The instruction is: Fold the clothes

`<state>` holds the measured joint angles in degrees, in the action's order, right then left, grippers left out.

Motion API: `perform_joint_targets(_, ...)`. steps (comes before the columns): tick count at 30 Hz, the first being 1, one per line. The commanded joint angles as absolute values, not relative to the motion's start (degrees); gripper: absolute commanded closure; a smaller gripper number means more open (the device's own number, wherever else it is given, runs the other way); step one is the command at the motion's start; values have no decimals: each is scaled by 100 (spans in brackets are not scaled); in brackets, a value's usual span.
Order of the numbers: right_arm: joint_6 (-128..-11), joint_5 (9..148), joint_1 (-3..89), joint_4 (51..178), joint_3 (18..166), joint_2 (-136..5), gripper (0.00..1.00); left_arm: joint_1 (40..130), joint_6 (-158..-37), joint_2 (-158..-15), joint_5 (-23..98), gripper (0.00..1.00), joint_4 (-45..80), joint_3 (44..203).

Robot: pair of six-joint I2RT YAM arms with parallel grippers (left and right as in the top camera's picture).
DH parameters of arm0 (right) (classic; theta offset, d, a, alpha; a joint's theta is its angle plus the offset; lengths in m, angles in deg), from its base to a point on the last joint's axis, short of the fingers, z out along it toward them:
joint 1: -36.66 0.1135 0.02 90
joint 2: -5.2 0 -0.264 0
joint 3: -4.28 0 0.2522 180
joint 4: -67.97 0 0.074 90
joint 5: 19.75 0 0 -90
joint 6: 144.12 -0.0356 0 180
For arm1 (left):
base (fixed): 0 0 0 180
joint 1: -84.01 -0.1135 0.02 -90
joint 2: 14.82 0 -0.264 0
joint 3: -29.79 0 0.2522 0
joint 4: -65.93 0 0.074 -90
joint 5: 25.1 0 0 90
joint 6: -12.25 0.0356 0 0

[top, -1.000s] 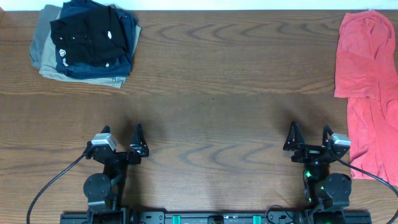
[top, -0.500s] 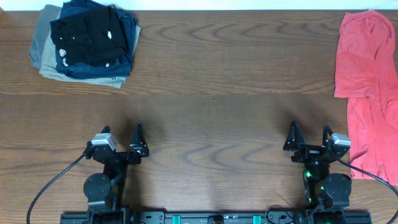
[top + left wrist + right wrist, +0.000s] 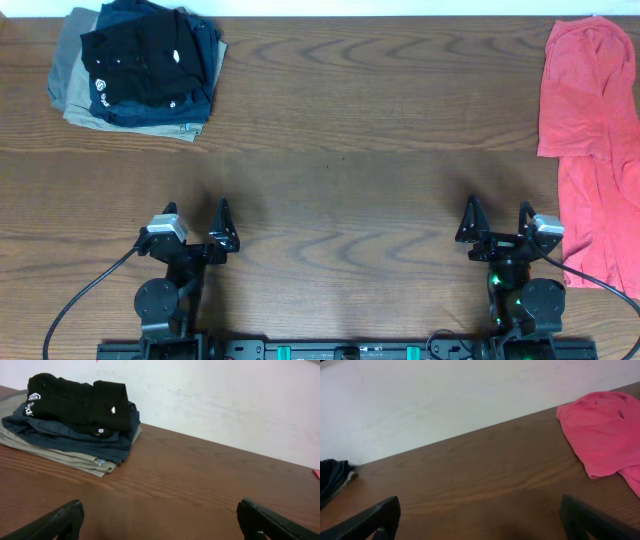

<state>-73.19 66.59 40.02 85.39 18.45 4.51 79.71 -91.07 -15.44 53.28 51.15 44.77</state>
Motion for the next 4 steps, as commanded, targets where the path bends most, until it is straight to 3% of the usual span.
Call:
perform_joint_targets(1,-7378,6661,4037,8563,1836,488,1,7952,-9094,-1505,5254,2,4925,4378)
perform_joint_targets(4,-7378,6661,4037,8563,1836,488,1,7952,-9094,-1505,5254,2,4925,4378)
